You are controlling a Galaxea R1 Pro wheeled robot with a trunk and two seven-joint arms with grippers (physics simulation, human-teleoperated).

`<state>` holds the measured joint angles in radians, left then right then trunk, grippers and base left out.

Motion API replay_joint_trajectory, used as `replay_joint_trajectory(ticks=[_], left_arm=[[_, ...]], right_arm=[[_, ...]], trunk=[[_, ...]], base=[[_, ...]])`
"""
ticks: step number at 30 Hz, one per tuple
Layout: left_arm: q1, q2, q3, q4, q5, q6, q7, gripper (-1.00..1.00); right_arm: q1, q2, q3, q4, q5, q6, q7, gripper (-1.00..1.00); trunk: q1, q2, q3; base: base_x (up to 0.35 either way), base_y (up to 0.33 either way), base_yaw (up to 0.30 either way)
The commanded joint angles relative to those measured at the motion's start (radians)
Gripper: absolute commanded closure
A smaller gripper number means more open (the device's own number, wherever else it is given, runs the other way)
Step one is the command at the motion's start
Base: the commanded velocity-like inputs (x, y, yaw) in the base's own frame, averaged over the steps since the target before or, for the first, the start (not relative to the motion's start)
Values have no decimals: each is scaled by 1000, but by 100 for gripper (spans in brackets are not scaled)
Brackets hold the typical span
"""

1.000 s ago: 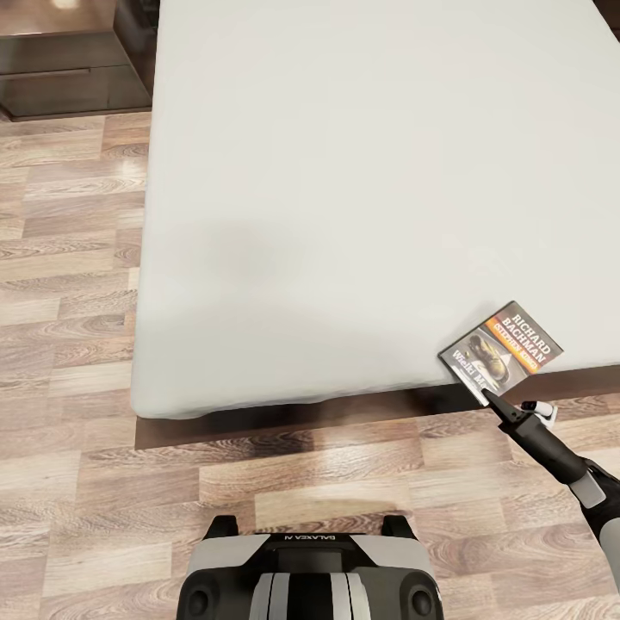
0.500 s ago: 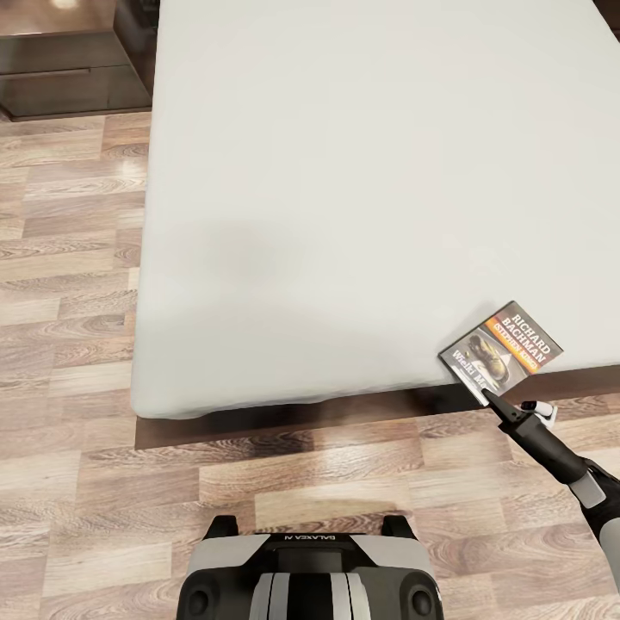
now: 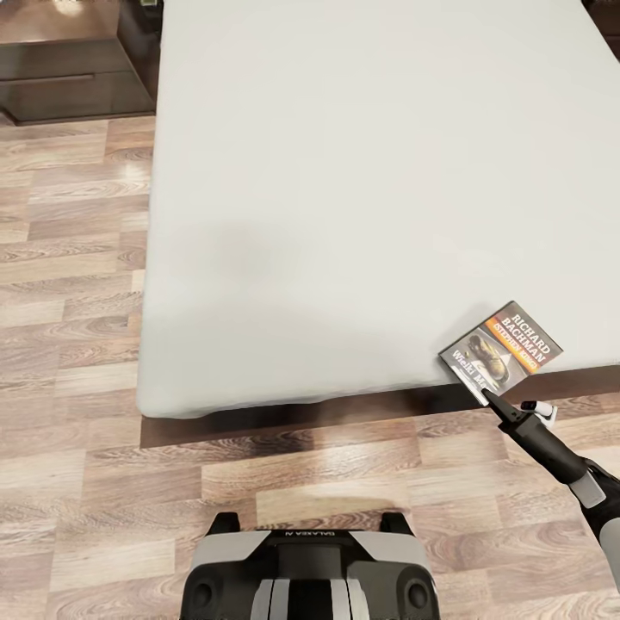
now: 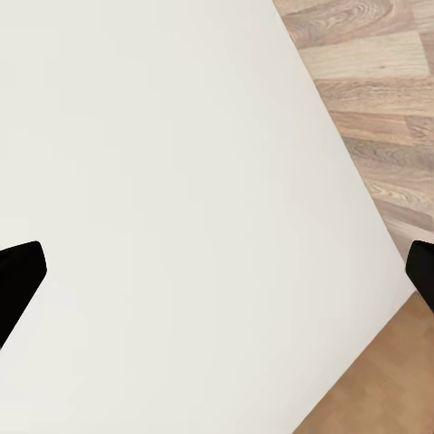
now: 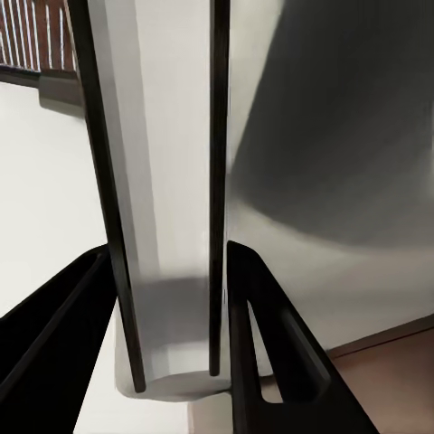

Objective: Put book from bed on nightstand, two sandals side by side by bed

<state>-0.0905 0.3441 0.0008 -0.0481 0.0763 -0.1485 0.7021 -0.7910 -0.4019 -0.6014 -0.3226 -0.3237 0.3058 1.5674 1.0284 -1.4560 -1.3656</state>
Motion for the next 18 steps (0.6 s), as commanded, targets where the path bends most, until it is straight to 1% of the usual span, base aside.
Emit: replay_joint_trajectory(ticks=[1, 18], left_arm=[[0, 0, -1, 1, 8, -8, -1, -100], [0, 0, -1, 1, 8, -8, -3, -100]], right_arm=[[0, 0, -1, 1, 0, 10, 3, 100], [0, -1, 0, -3, 1, 9, 3, 100]], trunk=[[-4, 7, 3], [-69, 126, 56]], base=[[0, 0, 0], [0, 0, 0]])
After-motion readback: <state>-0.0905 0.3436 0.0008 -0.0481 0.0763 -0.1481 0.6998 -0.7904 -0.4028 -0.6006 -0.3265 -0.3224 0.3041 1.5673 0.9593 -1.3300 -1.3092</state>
